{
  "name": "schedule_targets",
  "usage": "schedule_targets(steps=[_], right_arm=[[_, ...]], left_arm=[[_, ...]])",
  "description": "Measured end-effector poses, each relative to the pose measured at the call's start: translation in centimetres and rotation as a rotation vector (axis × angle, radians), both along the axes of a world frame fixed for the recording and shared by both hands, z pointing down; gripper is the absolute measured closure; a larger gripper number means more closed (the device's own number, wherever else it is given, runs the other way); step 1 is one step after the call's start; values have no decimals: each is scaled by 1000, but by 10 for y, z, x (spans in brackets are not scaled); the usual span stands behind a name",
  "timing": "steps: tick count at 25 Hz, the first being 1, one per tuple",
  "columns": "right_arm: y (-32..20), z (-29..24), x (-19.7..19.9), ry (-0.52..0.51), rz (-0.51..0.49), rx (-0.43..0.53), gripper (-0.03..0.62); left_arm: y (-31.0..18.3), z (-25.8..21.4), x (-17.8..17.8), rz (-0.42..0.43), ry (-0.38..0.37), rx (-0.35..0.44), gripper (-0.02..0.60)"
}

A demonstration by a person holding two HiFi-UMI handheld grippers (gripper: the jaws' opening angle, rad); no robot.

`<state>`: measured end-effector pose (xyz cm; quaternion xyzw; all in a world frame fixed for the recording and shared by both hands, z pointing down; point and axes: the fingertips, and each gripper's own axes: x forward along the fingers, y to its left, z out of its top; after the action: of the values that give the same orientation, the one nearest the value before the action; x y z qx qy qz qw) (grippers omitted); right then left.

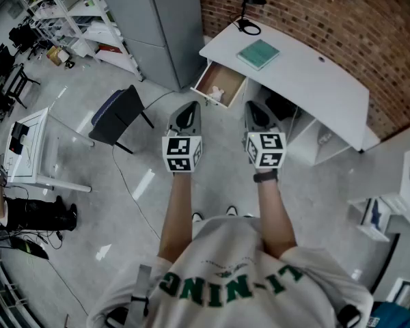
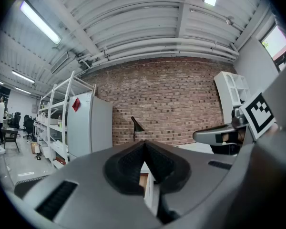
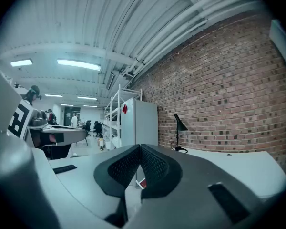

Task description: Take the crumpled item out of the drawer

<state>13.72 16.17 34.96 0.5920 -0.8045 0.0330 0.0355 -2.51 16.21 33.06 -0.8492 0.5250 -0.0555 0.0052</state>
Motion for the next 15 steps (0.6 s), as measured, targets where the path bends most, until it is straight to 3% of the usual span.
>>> schedule_targets(steps=[8,15], right_arm=[[7,12,40,-13,8,-12,588],[4,28,51,-61,-10,-40,587]], left_arm=[[10,3,26,-29,4,4,583],[11,20,33,-52,14,-47,583]])
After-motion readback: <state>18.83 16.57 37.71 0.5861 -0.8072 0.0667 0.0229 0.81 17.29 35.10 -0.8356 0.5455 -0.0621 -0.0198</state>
